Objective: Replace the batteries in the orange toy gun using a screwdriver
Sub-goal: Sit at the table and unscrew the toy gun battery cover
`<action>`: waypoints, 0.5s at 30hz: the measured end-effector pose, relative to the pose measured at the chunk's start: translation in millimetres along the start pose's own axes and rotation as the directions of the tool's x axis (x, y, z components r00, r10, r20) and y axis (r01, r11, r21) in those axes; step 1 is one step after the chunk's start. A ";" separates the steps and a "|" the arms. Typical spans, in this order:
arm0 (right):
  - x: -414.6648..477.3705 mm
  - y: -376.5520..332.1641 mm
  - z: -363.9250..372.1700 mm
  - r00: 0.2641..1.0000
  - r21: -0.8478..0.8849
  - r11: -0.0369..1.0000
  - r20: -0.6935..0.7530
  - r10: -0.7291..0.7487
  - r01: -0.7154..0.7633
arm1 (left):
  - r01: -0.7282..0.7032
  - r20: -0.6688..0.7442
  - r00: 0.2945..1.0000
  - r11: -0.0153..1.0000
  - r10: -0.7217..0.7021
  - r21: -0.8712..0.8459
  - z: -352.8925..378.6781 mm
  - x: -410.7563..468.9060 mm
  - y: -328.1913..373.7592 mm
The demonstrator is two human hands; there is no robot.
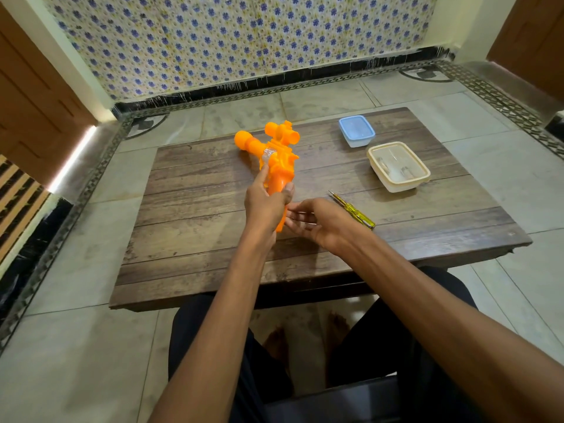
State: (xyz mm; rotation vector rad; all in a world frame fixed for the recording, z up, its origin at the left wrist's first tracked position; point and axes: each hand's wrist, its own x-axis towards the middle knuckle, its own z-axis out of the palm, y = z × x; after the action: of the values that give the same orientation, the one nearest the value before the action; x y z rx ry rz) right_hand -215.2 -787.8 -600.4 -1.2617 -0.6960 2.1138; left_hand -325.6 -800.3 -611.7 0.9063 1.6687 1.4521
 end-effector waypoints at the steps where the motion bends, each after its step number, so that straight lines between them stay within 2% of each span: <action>1: -0.2 -0.5 -0.6 1.000 -0.040 0.999 0.003 -0.002 0.002 | -0.009 -0.014 1.000 1.000 0.009 -0.027 -1.3 -1.9 0.7; 5: -2.8 1.4 -10.7 0.997 -0.271 0.960 -0.009 -0.076 0.071 | -0.026 -0.150 0.989 0.987 0.002 -0.161 -15.4 -14.7 -0.7; 9: -8.4 3.6 -21.9 0.985 -0.415 0.895 0.024 -0.169 0.164 | 0.023 -0.194 0.978 0.960 -0.079 -0.278 -36.2 -26.3 -13.4; 15: -9.0 10.5 -11.8 0.963 -0.480 0.841 0.027 -0.269 0.248 | 0.104 -0.274 0.929 0.888 -0.247 -0.447 -55.2 -40.0 -31.5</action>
State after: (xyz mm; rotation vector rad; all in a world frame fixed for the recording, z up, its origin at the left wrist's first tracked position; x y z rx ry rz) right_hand -203.3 -799.8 -607.1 -1.3611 -1.3561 1.7410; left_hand -355.9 -865.0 -634.7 0.2710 1.5150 1.8106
